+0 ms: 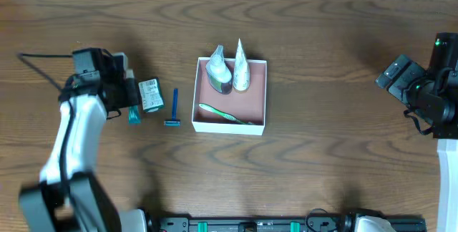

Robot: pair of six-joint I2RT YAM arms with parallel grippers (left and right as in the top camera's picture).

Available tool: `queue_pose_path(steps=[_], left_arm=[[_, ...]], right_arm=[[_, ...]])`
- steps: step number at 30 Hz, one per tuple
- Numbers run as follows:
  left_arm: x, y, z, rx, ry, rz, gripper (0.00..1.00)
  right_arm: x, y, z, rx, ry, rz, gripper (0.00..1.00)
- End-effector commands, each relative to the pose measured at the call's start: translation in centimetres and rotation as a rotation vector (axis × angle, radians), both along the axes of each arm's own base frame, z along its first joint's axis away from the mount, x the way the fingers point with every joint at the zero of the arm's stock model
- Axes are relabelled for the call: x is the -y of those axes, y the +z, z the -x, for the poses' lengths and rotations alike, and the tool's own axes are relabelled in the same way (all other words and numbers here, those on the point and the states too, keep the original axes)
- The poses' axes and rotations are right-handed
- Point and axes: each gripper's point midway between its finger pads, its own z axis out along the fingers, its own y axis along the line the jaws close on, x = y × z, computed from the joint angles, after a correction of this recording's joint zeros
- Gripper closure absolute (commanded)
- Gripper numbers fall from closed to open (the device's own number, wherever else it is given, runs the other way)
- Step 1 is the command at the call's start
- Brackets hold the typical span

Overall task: Pack container
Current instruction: 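Grasp the Colgate toothpaste tube with the left gripper, then lower the toothpaste tube into the box and release it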

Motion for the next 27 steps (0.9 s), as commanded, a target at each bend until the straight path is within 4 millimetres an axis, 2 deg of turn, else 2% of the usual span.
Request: queue_pose_path(steps=[1,5,7,9,14,18,21,27], left_arm=[[3.5,5.1,0.4,0.142,-0.093,0.077,0.94],[7.8,10.6,2.1,0.299,-0.245,0.088,0.94],[9.7,11.9,3.2,0.351,-0.357,0.049,0.94],[11.9,12.5,4.7,0.382,-0.511,-0.006,0.94],[17.4,11.2,8.8,0.393,-0.964,-0.137,0.94],[20.6,9.7,10.2,0.414,-1.230,-0.214,0.94],[22.0,8.2,10.0,0.418,-1.362,-0.288,0.94],[23.9,5.0,7.1,0.400,-1.417,-0.333,0.94]], right_arm=[[0.2,0.1,0.1,0.004,-0.018,-0.003,0.01],[0.2,0.1,0.1,0.004,-0.018,-0.003,0.01],[0.2,0.1,0.1,0.004,-0.018,-0.003,0.01],[0.2,0.1,0.1,0.004,-0.018,-0.003,0.01],[0.2,0.1,0.1,0.004,-0.018,-0.003,0.01],[0.2,0.1,0.1,0.004,-0.018,-0.003,0.01],[0.2,0.1,0.1,0.004,-0.018,-0.003,0.01],[0.2,0.1,0.1,0.004,-0.018,-0.003,0.01]])
